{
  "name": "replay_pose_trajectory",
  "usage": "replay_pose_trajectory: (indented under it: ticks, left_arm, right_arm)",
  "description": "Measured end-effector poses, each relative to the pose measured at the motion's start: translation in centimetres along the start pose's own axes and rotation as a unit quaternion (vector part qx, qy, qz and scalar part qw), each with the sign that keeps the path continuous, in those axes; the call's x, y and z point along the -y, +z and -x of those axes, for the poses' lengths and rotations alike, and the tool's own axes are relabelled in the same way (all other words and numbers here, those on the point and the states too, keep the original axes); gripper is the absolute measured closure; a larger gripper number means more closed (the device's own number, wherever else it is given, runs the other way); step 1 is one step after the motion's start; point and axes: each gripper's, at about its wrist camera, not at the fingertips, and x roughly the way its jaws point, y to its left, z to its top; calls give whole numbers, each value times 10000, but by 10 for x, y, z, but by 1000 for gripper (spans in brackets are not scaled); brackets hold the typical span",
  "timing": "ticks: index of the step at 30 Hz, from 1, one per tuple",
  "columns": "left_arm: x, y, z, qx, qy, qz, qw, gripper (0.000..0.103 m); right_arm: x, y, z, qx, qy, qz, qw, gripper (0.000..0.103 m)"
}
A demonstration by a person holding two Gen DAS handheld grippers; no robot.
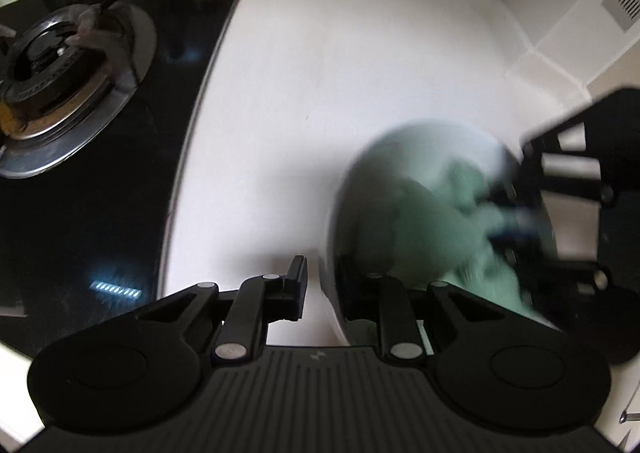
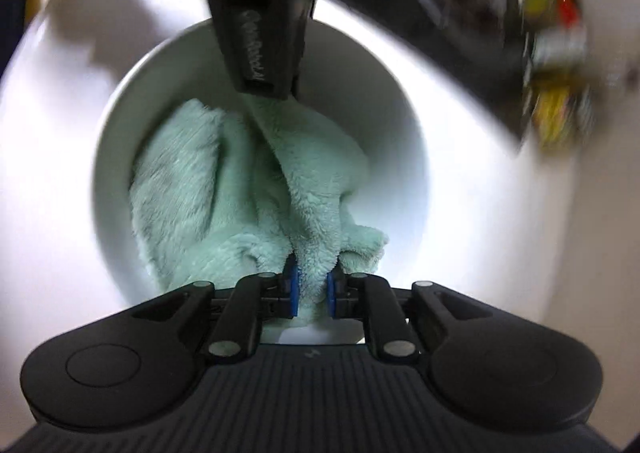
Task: Clean bowl
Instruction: 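Rotate the bowl with the left gripper while the right gripper wipes inside with the towel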
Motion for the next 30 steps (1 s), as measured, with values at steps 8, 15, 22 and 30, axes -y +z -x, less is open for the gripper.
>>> replay_pose_trajectory:
  ticks: [8, 15, 22, 30]
  left_arm:
    - [18, 12, -1, 167, 251, -475, 9984, 69]
    - [10, 36, -3, -271, -83, -380, 9989, 87]
    - [5, 12, 20, -508, 48, -326, 9982, 88]
    - [8, -8, 8, -454, 236, -143, 9986, 78]
  right_arm:
    - [31, -33, 15, 1424, 2494, -2444, 9262, 92]
    - [45, -76, 57, 2247, 1517, -3103, 9112, 92]
    - [26, -41, 54, 2124, -978, -1356, 9628, 92]
    - [-39, -16, 13, 1280, -2228, 1939, 9468, 92]
